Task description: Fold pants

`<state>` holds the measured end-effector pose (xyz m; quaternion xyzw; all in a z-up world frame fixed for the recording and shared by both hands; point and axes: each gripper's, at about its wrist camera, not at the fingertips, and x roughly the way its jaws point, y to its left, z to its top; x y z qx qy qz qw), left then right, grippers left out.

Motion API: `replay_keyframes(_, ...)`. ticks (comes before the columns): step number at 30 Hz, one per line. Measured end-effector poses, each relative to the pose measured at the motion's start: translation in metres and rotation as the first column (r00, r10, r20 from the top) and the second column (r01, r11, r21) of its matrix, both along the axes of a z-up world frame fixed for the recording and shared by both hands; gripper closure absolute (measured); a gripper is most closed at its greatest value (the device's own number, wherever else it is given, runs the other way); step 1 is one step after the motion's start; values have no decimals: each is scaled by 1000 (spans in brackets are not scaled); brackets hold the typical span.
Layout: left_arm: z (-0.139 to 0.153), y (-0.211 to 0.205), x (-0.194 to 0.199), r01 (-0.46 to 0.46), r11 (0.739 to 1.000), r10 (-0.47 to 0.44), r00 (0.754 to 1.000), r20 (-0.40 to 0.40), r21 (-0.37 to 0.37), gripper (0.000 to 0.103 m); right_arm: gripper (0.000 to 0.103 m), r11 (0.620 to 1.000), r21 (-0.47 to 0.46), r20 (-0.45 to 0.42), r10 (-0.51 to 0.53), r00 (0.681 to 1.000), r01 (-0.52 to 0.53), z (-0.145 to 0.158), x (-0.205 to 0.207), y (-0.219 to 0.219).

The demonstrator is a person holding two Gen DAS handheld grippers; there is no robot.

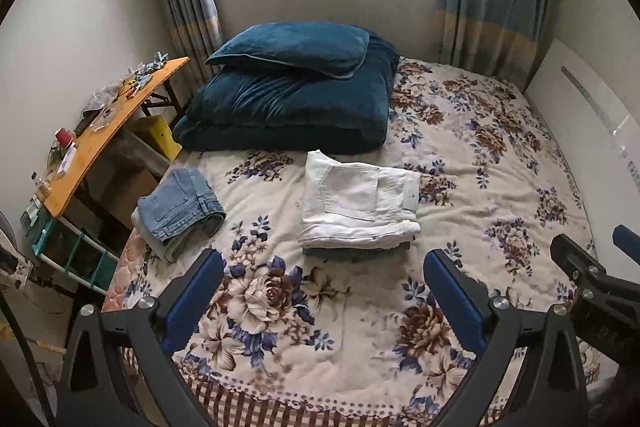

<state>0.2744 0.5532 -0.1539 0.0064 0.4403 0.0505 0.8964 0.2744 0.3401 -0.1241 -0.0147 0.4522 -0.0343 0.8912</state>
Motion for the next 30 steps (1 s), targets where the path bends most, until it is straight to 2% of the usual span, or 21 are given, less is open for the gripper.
replay_keyframes(11, -3, 2, 4, 0, 1000, 0, 1000, -13, 24, 0, 0, 1000, 7, -18, -4, 1000, 4, -12, 5, 3)
replay_keyframes(15, -4, 3, 6, 8, 1000, -8, 1000, -11, 17, 0, 0, 1000, 12, -20, -8, 1000, 8, -14, 4, 1)
replay_keyframes(20, -4, 9, 10, 13, 1000, -14, 1000, -9, -25, 0, 0, 1000, 14, -25, -9, 1000, 9, -17, 2, 0)
replay_keyframes(30, -4, 10, 9, 12, 1000, -12, 1000, -9, -17, 0, 0, 1000, 10, -21, -7, 1000, 7, -19, 2, 0)
